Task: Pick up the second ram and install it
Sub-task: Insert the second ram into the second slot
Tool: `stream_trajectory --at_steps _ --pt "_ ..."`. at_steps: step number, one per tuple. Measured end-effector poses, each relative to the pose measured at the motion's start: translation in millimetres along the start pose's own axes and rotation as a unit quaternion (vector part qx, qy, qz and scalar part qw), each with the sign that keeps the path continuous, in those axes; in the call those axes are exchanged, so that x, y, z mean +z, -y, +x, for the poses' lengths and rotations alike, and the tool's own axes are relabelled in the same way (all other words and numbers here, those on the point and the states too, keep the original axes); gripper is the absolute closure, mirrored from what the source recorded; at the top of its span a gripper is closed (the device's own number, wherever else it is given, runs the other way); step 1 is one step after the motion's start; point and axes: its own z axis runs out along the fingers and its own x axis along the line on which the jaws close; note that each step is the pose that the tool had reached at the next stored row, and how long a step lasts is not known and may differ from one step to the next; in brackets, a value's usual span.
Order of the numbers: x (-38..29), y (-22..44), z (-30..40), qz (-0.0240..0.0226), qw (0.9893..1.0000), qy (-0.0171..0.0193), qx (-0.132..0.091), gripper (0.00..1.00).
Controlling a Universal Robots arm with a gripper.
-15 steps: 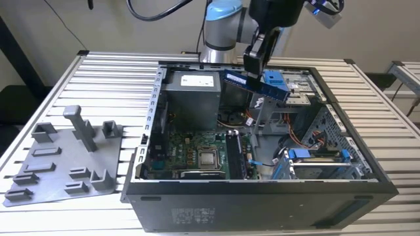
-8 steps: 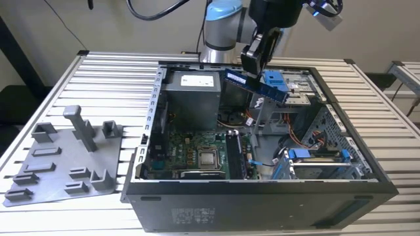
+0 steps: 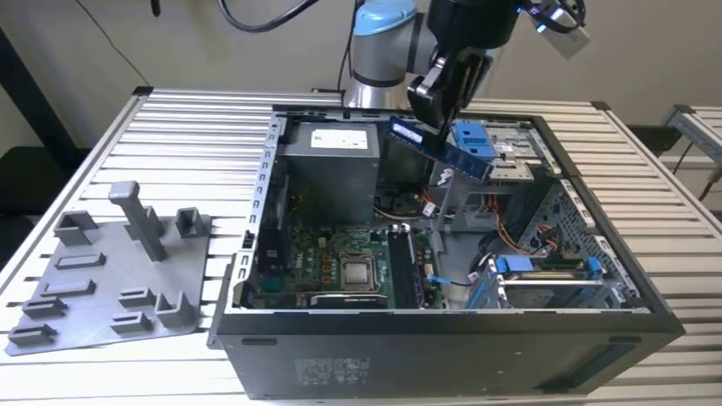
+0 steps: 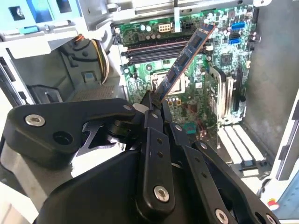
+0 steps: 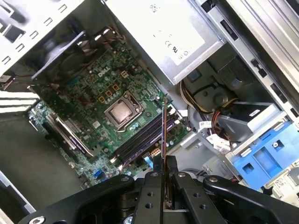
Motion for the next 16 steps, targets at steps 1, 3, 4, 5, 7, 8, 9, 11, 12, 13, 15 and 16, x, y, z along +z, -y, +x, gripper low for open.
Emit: stream_trajectory --at_steps 1,3,4,5,7,8,9,11,12,13,15,16 --pt "0.1 0.0 0.0 -0.0002 1.0000 0.0002 0.008 0.86" --pt "0.3 0.0 0.0 -0.0006 0.9997 0.0006 0.024 0.86" --pt "0.5 0.0 0.0 -0.0008 0.9995 0.0008 0.032 0.86" --pt "0.7 0.0 0.0 -0.0011 0.9992 0.0010 0.041 0.86" --pt "1.2 0.0 0.0 -0.0016 0.9983 0.0015 0.058 0.86" --pt "1.5 0.0 0.0 -0.0018 0.9977 0.0018 0.067 0.86" --pt "1.7 0.0 0.0 -0.0021 0.9971 0.0020 0.076 0.86" --pt "2.1 0.1 0.0 -0.0025 0.9956 0.0025 0.094 0.86" --pt "2.3 0.1 -0.1 -0.0028 0.9947 0.0027 0.103 0.86" --pt "2.5 0.1 -0.1 -0.0030 0.9938 0.0029 0.111 0.86" --pt "2.9 0.1 -0.1 -0.0035 0.9916 0.0034 0.129 0.86" --pt "3.1 0.1 -0.1 -0.0037 0.9904 0.0037 0.138 0.86"
